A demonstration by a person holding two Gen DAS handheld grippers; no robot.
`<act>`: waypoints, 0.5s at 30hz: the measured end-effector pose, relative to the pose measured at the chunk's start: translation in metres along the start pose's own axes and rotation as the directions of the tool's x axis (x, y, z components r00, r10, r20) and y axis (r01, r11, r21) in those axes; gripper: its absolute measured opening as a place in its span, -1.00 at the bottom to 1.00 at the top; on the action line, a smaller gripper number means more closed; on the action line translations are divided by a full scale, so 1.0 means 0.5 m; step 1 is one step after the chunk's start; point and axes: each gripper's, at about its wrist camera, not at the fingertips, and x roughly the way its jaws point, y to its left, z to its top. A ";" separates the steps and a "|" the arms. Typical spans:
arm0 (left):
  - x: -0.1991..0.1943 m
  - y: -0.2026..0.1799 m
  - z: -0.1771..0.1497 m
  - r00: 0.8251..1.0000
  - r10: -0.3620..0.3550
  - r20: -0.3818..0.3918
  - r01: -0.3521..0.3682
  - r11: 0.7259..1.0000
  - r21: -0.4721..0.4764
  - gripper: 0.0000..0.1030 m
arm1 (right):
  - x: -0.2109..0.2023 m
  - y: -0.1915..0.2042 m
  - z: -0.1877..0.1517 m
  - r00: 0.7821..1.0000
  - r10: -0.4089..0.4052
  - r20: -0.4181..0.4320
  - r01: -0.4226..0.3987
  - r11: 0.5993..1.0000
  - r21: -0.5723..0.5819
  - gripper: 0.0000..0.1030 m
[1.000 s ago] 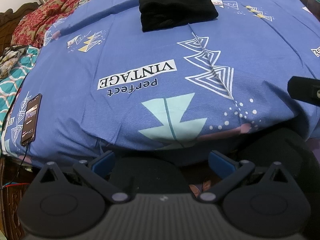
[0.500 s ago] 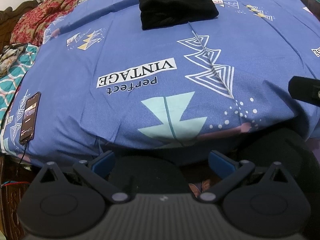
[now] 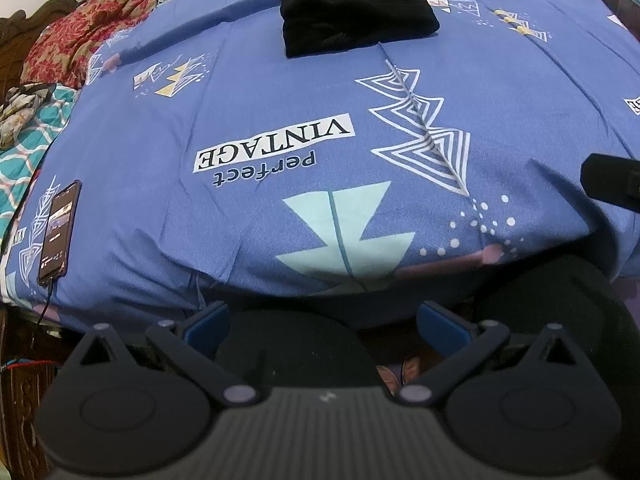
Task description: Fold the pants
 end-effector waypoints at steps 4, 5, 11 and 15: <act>0.000 0.004 0.001 1.000 0.000 0.001 0.000 1.000 -0.007 1.00 | -0.001 -0.002 0.001 1.000 0.000 0.001 0.000 1.000 -0.001 0.93; -0.001 0.006 0.001 1.000 0.002 0.003 -0.002 1.000 -0.011 1.00 | -0.001 -0.001 0.000 1.000 -0.001 0.001 0.001 1.000 -0.002 0.93; -0.007 0.019 0.004 1.000 0.013 0.024 -0.012 0.999 -0.039 1.00 | -0.001 -0.003 0.002 1.000 -0.001 0.000 0.001 1.000 -0.009 0.93; -0.010 0.023 0.005 0.999 0.018 0.031 -0.016 0.999 -0.049 1.00 | 0.000 -0.002 0.002 1.000 -0.001 -0.001 0.001 1.000 -0.011 0.93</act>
